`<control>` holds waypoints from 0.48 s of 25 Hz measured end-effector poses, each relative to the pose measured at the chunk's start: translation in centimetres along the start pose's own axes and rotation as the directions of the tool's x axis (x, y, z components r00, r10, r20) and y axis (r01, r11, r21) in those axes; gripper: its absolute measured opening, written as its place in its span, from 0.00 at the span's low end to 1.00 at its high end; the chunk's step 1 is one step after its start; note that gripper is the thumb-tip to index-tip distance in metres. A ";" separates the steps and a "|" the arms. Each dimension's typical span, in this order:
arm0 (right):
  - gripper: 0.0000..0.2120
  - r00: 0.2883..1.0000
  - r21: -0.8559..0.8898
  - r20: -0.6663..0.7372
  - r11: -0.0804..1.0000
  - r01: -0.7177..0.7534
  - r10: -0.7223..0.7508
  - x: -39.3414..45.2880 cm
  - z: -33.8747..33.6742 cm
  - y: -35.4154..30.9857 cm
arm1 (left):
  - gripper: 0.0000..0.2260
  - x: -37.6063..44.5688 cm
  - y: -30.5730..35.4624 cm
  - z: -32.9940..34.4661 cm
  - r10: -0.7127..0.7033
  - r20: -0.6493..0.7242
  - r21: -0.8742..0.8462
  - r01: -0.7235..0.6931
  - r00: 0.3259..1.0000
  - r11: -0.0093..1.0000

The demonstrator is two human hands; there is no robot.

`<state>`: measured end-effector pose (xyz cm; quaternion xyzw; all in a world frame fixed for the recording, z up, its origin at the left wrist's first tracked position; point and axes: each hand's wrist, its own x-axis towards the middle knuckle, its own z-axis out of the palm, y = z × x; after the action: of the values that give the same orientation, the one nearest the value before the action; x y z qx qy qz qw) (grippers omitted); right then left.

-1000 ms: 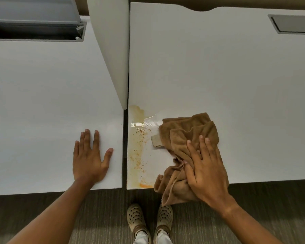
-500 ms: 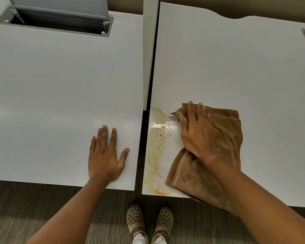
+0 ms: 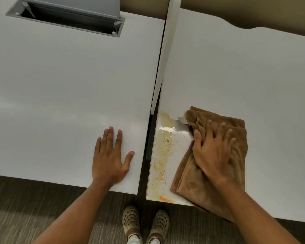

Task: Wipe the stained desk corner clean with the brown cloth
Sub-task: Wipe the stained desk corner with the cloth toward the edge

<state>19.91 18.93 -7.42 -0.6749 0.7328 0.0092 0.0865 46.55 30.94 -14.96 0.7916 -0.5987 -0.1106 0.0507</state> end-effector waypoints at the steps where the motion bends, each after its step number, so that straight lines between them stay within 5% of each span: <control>1: 0.31 1.000 0.012 0.013 1.000 0.016 -0.016 0.3 0.2 -0.2 | 0.37 0.0 0.1 0.0 0.003 0.004 0.003 -0.003 1.000 1.000; 8: 0.25 0.979 0.074 -0.033 0.976 0.203 -0.201 4.3 0.5 -2.7 | 0.37 0.1 0.2 0.1 0.001 0.001 0.013 -0.001 1.000 1.000; 12: 0.26 0.925 0.109 0.068 0.924 0.366 -0.374 6.1 -0.1 -4.6 | 0.37 0.1 0.2 0.2 -0.007 0.008 0.032 0.007 1.000 0.999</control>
<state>24.00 12.44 -7.74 -0.7952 0.5872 -0.0124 0.1506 46.36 30.76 -15.16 0.7940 -0.5979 -0.1042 0.0353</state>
